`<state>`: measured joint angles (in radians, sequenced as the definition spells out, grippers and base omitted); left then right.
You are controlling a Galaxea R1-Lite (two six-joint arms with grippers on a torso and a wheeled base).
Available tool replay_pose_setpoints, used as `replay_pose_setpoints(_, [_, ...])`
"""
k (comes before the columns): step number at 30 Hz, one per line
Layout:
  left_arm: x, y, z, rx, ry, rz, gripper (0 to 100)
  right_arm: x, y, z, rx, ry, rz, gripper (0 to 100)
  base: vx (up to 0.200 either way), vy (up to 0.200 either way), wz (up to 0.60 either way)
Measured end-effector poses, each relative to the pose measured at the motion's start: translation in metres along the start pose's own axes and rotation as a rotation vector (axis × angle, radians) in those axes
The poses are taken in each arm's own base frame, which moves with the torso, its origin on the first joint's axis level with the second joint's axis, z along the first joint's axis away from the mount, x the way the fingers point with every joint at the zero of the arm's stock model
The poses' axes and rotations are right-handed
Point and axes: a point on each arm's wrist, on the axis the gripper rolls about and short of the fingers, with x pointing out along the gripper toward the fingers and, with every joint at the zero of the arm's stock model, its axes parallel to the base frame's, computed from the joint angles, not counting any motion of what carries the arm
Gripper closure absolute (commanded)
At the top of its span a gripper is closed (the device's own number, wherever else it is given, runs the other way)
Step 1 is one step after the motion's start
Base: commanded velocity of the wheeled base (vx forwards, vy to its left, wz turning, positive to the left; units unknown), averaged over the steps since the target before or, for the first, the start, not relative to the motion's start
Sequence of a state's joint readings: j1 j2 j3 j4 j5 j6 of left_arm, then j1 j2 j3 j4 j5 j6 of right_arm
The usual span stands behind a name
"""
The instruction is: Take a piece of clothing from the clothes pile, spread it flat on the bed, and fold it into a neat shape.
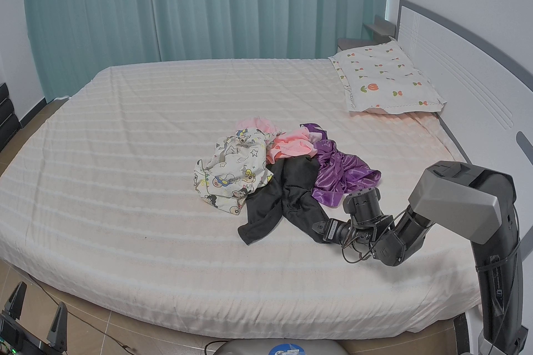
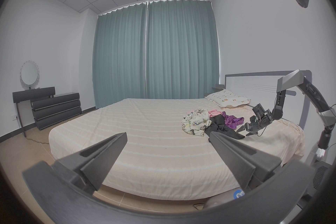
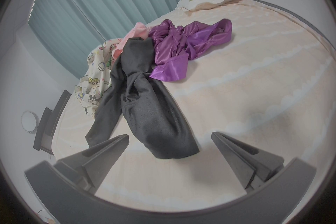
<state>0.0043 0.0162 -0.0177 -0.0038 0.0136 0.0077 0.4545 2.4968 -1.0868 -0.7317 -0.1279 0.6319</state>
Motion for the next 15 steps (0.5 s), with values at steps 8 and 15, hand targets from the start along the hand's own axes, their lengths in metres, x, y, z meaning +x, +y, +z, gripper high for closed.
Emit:
replay_pose_setpoints(8, [0.0, 0.0, 0.0, 0.0, 0.0, 0.0, 0, 0.016, 0.016, -0.003, -0.06, -0.017, 0.039, 100, 0.0, 0.0, 0.0])
replay_pose_setpoints(15, [0.0, 0.0, 0.0, -0.001, 0.0, 0.0, 0, 0.025, 0.022, -0.011, -0.073, -0.017, 0.054, 100, 0.0, 0.0, 0.0])
